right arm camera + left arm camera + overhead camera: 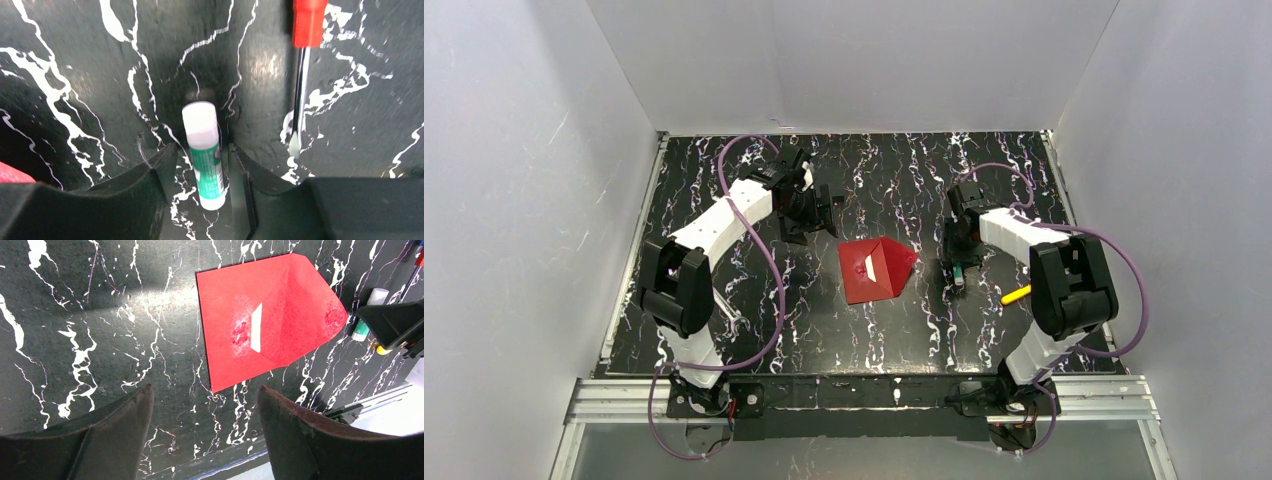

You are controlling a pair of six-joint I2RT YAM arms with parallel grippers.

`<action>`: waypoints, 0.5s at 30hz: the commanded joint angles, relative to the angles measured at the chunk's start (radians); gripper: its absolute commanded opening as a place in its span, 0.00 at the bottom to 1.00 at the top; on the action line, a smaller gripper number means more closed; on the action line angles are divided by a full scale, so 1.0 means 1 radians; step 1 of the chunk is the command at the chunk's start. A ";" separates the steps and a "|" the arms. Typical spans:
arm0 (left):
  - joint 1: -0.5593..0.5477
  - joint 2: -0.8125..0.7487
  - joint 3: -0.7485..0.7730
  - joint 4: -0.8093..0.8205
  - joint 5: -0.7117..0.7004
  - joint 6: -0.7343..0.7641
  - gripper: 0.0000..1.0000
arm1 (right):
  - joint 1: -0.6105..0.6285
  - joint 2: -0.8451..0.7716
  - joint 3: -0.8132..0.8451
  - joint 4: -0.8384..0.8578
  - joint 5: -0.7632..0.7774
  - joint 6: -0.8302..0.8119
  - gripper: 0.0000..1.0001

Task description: Place the letter into the envelope and seal it

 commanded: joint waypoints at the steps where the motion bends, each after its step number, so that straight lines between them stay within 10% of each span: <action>1: 0.008 -0.050 0.011 -0.029 0.008 0.016 0.73 | -0.004 0.033 0.077 0.012 0.049 -0.040 0.50; 15: 0.012 -0.088 0.001 0.009 0.055 0.046 0.78 | -0.008 -0.022 0.133 0.022 0.019 0.021 0.21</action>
